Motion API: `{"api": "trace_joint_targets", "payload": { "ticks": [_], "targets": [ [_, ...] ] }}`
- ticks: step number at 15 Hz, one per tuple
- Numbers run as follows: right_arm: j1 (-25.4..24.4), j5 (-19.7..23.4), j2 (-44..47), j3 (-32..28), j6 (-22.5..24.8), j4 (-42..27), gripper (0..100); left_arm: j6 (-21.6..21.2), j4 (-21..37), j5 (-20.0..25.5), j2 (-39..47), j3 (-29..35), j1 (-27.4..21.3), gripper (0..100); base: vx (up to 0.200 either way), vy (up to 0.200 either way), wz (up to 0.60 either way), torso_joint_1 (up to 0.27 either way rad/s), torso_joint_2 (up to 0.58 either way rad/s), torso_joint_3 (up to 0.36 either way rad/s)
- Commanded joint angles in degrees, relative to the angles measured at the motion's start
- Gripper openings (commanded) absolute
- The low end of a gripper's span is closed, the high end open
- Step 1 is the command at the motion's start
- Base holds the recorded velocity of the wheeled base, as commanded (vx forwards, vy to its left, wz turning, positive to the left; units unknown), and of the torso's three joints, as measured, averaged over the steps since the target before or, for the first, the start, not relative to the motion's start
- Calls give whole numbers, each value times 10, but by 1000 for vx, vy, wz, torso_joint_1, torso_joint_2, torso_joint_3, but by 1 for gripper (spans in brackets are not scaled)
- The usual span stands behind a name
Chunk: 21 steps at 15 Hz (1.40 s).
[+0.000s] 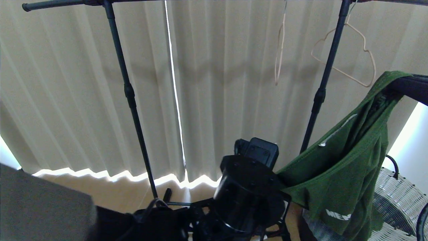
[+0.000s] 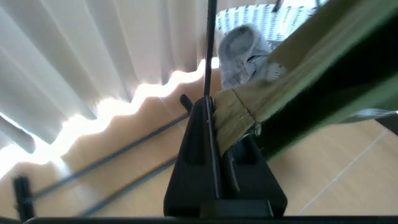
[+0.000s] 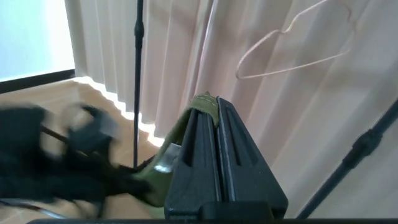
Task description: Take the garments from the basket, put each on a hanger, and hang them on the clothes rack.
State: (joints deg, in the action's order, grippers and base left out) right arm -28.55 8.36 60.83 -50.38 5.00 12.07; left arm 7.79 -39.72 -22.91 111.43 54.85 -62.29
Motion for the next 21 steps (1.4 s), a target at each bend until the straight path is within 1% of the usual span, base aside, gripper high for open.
{"api": "trace_joint_targets", "payload": {
  "ticks": [1,2,3,4,5,6,7,8,9,10,11,12,13,14,15,16,17,18,19,21],
  "targets": [
    [0,12,22,-16,-1,1,0,-31,-18,48,-162,-92,13,0,0,0,0,0,0,0],
    [0,25,24,-24,-4,1,0,-48,-4,66,-204,-101,27,0,0,0,0,0,0,0],
    [0,32,29,-28,-11,1,0,-68,24,72,-244,-100,49,0,0,0,0,0,0,0],
    [0,32,31,-29,-13,1,0,-79,47,73,-271,-91,70,0,0,0,0,0,0,0],
    [0,32,31,-28,-14,1,0,-89,71,72,-286,-76,88,0,0,0,0,0,0,0],
    [0,32,31,-28,-14,1,0,-89,71,72,-286,-76,88,0,0,0,0,0,0,0],
    [0,32,32,-24,-18,1,0,-114,150,70,-311,-24,138,0,0,0,0,0,0,0],
    [0,32,39,-25,-22,1,0,-117,179,66,-315,8,151,0,0,0,0,0,0,0],
    [1,30,46,-29,-24,2,0,-120,210,66,-316,39,162,0,0,0,0,0,0,0],
    [2,29,54,-34,-31,11,0,-125,264,63,-320,85,174,0,0,0,0,0,0,0],
    [2,28,60,-35,-43,24,0,-128,300,63,-322,115,175,0,0,0,0,0,0,0],
    [3,25,68,-31,-61,52,0,-130,358,57,-322,163,175,0,0,0,0,0,0,0],
    [4,18,77,-31,-66,61,0,-130,383,46,-321,193,175,0,0,0,0,0,0,0],
    [6,15,83,-31,-69,63,0,-132,388,42,-318,206,175,0,0,0,0,0,0,0],
    [20,11,97,-35,-75,64,0,-146,392,37,-317,229,177,0,0,0,0,0,0,0],
    [33,11,108,-41,-73,70,0,-166,393,37,-317,231,186,0,0,0,0,0,0,0],
    [35,11,109,-42,-73,73,0,-168,393,37,-317,230,187,0,0,0,0,0,0,0],
    [53,10,126,-49,-69,103,0,-181,402,32,-318,222,195,0,0,0,0,0,0,0],
    [73,10,140,-53,-59,128,0,-181,426,15,-317,215,196,0,0,0,0,0,0,0],
    [75,10,141,-47,-53,132,0,-172,422,15,-309,213,194,0,0,0,0,0,0,0]
  ]
}}
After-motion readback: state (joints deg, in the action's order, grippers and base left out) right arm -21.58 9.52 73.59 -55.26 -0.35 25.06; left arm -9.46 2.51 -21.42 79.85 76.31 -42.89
